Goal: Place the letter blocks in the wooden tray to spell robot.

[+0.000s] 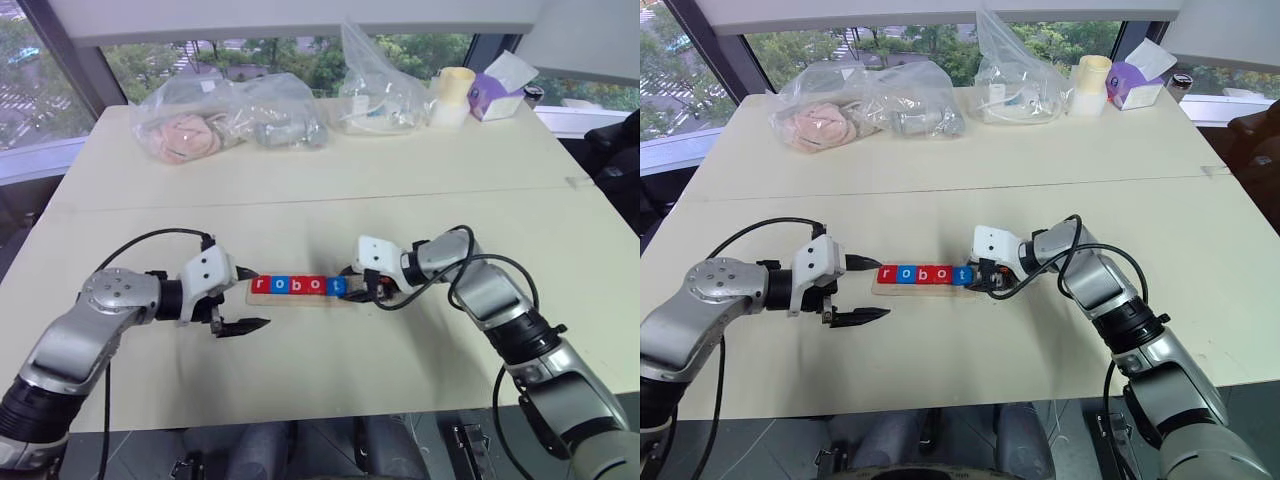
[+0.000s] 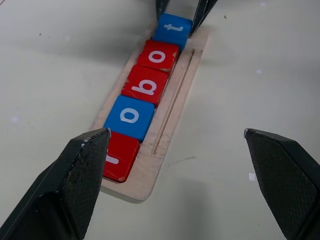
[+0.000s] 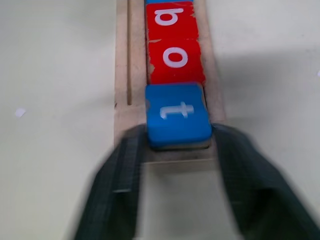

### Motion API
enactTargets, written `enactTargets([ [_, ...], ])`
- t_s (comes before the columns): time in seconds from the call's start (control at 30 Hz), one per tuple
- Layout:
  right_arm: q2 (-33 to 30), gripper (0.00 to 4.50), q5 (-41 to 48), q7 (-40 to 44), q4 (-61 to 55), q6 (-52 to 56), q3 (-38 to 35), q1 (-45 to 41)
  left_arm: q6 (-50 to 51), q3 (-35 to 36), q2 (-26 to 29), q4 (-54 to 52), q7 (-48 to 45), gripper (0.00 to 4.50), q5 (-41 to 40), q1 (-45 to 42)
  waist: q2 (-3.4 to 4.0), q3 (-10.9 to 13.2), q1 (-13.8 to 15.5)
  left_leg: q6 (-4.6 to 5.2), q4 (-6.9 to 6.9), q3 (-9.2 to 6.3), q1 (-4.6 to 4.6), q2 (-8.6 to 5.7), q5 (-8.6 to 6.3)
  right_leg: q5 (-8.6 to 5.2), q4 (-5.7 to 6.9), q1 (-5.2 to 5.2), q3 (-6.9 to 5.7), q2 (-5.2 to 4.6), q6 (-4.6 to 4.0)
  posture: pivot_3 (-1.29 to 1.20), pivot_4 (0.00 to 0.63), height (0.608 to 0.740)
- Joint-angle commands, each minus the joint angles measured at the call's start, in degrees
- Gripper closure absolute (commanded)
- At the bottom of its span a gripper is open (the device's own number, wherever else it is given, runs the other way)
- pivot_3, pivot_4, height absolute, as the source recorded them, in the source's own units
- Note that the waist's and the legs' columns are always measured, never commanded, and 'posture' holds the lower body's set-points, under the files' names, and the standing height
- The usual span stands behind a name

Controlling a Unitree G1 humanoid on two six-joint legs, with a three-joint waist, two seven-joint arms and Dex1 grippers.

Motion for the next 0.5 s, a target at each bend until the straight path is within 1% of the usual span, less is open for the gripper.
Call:
enactTargets([
  [0.03,0.6,0.24,0.6,-1.1,-0.6,-0.7,-1.2,-1.1,-0.7,-0.2,-0.3,-0.6,-0.1,0.0,0.2,-0.8,0.0,0.0,0.0,0.0,0.0,0.0,0.0,0.0,0.0,0.0,0.0,0.0,0.0,0.0,0.0,0.0,0.15,0.74],
  [0.07,0.6,0.07,0.9,-1.4,-1.0,-0.4,-1.7,-1.3,-0.7,-0.2,-0.4,-0.7,-0.1,0.0,0.3,-0.7,0.0,0.0,0.0,0.0,0.0,0.0,0.0,0.0,0.0,0.0,0.0,0.0,0.0,0.0,0.0,0.0,0.15,0.74],
  [0.3,0.0,0.07,2.2,-3.3,-2.6,0.5,-4.1,-1.7,-0.5,0.0,-0.6,-0.8,-0.1,0.0,0.5,-0.6,0.0,0.0,0.0,0.0,0.0,0.0,0.0,0.0,0.0,0.0,0.0,0.0,0.0,0.0,0.0,0.0,0.15,0.74],
  [0.5,0.7,0.07,1.0,-4.5,-2.3,-1.1,-2.2,-0.5,-0.4,-0.7,-1.1,-0.4,-0.1,0.0,0.7,-1.7,0.0,0.0,0.0,0.0,0.0,0.0,0.0,0.0,0.0,0.0,0.0,0.0,0.0,0.0,0.0,0.0,0.15,0.74],
])
